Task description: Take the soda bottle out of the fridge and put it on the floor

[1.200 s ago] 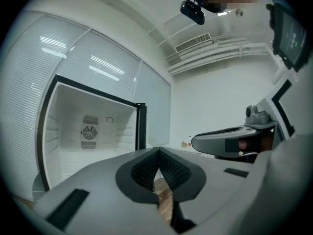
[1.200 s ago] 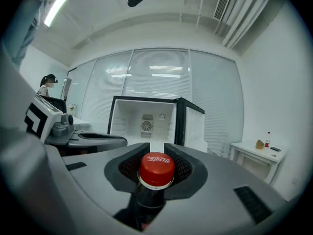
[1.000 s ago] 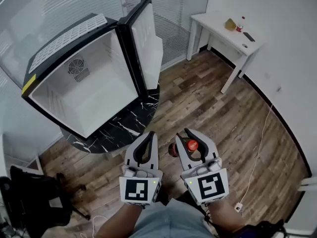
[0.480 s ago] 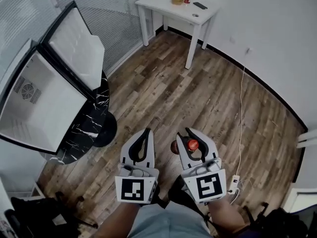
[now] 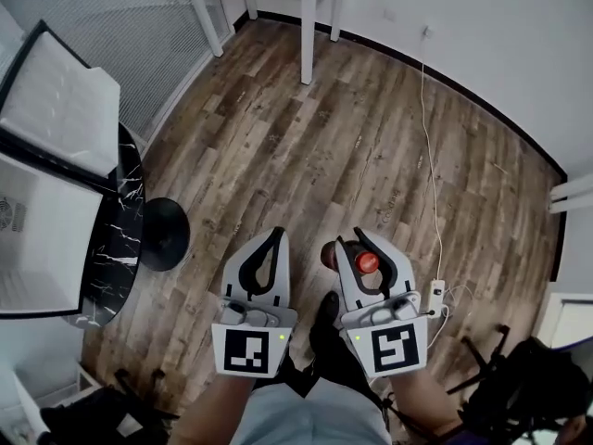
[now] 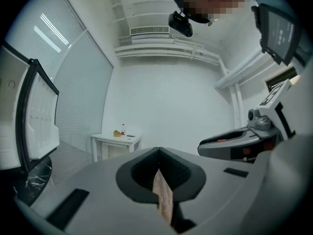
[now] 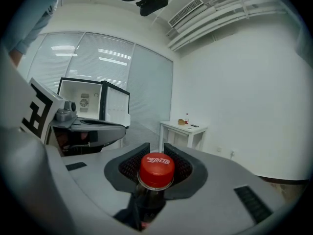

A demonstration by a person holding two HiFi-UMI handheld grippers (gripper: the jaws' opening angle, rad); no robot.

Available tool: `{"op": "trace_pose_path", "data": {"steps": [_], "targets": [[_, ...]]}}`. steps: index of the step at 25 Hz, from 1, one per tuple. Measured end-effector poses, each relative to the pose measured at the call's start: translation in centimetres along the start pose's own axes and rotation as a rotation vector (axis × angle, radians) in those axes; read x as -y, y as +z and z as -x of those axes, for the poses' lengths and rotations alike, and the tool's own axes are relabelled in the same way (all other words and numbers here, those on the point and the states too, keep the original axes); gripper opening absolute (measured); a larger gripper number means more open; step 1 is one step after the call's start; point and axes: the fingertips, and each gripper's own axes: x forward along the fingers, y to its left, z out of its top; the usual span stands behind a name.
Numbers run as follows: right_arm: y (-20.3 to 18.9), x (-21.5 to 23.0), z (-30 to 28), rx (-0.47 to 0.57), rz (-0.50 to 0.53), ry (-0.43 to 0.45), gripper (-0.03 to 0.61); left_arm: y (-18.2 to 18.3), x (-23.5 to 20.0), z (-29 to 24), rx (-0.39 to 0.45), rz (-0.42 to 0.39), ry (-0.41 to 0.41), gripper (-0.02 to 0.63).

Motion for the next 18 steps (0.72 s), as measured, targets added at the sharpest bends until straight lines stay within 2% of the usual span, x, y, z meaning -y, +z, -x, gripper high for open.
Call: {"op": "trace_pose_path", "data": {"steps": [6, 10, 18], "targets": [[-6.1, 3.0, -0.2, -0.050, -0.042, -0.082, 0.103, -4.7, 1.7, -3.4, -0.049, -0.023, -0.068, 0.011], [-10.7, 4.6, -1.4, -0.067, -0.060, -0.125, 0.101, -8.1, 1.8, -5.6, -0.040, -0.029, -0.091, 0.011], [-19.0, 5.1, -2.9, -0.100, -0.099, -0.172, 0.100, -16.1, 1.7, -7.8, -0.084, -0.007, -0.146, 0.011]]}}
